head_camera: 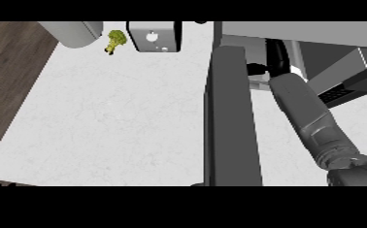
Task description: Pick up the milk, place it into the microwave and close the microwave
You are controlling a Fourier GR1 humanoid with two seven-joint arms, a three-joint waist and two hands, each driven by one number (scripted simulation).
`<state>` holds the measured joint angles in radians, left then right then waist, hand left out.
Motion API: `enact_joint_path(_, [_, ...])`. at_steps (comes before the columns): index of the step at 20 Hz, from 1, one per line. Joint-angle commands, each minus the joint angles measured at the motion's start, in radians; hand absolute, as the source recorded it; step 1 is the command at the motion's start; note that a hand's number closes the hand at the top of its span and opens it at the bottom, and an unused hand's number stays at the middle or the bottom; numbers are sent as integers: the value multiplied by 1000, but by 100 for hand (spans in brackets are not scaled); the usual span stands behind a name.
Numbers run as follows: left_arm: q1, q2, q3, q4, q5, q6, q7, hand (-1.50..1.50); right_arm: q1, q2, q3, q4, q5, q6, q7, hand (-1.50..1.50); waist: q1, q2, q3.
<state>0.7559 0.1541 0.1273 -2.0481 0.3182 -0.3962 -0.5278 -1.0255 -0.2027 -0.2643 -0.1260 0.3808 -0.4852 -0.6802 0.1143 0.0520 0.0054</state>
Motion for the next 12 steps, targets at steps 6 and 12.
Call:
enact_joint_path(6, [8,-43,-105,-30,-63,-5,22,-150,24,-36,-51,-5,-56,211,-114,-150,-30,-16,0])
enact_joint_path(12, [43,-62,-167,-69,-146,-13,9,-150,73,2,-90,-12,-105,299,-178,-150,-56,-31,-2])
